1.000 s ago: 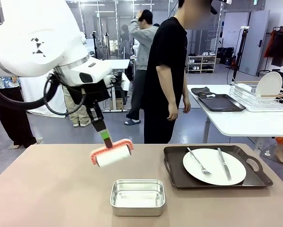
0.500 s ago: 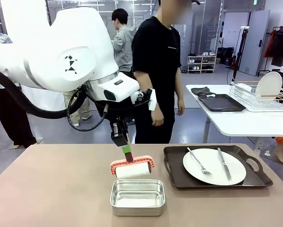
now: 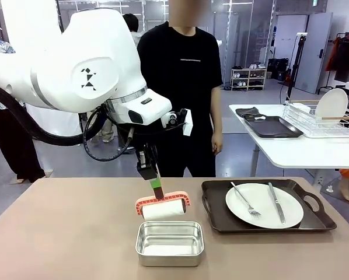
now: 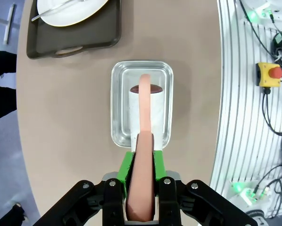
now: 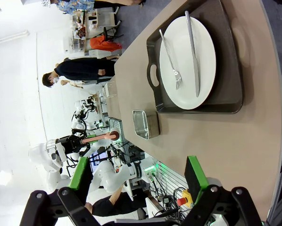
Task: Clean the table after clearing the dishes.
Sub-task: Place the Lint Roller back on top of the Airtight Container.
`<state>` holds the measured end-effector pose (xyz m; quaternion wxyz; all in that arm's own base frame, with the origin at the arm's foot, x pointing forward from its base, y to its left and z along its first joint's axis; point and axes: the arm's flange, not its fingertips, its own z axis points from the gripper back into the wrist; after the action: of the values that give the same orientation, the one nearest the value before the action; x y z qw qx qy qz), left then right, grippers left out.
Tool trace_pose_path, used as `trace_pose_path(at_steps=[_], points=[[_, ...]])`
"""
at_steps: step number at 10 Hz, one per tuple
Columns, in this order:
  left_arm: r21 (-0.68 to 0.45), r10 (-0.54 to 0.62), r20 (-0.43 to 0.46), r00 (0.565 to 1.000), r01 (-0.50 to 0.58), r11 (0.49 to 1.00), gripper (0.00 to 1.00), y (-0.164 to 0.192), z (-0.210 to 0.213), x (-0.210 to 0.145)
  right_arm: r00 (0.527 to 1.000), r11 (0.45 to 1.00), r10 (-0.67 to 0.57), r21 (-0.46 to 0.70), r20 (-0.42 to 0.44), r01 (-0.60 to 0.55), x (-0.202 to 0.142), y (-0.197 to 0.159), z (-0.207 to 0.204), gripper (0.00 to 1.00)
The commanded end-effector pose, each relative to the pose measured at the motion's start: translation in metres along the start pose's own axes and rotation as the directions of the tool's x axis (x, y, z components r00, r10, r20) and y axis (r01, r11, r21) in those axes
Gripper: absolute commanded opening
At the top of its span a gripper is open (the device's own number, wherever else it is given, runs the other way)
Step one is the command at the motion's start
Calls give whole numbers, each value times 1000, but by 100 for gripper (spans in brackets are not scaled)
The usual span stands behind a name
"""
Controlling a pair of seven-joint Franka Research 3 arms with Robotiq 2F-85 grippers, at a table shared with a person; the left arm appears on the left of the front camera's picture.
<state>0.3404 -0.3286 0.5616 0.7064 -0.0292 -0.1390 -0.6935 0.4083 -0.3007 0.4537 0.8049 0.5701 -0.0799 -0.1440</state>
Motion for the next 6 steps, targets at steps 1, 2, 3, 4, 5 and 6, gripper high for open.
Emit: trace_pose_path(at_steps=[1, 2, 3, 4, 5, 6], points=[[1, 2, 4, 1000, -2, 1000, 22, -4, 2, -3, 1000, 1000, 5, 2, 1, -5, -2, 3, 0, 100], [1, 2, 4, 1000, -2, 1000, 22, -4, 2, -3, 1000, 1000, 5, 2, 1, -5, -2, 3, 0, 100], [0, 0, 0, 1000, 0, 1000, 22, 0, 0, 0, 1000, 1000, 5, 2, 1, -5, -2, 3, 0, 100], [-22, -15, -25, 1000, 14, 1000, 22, 1, -10, 3, 1000, 1000, 5, 2, 1, -5, -2, 3, 0, 100], [-41, -22, -38, 999, 20, 999, 22, 3, -20, 5, 1000, 1000, 5, 2, 1, -5, -2, 3, 0, 100], [-31, -31, -63, 998, 29, 999, 22, 4, -31, 8, 1000, 1000, 5, 2, 1, -5, -2, 3, 0, 100]])
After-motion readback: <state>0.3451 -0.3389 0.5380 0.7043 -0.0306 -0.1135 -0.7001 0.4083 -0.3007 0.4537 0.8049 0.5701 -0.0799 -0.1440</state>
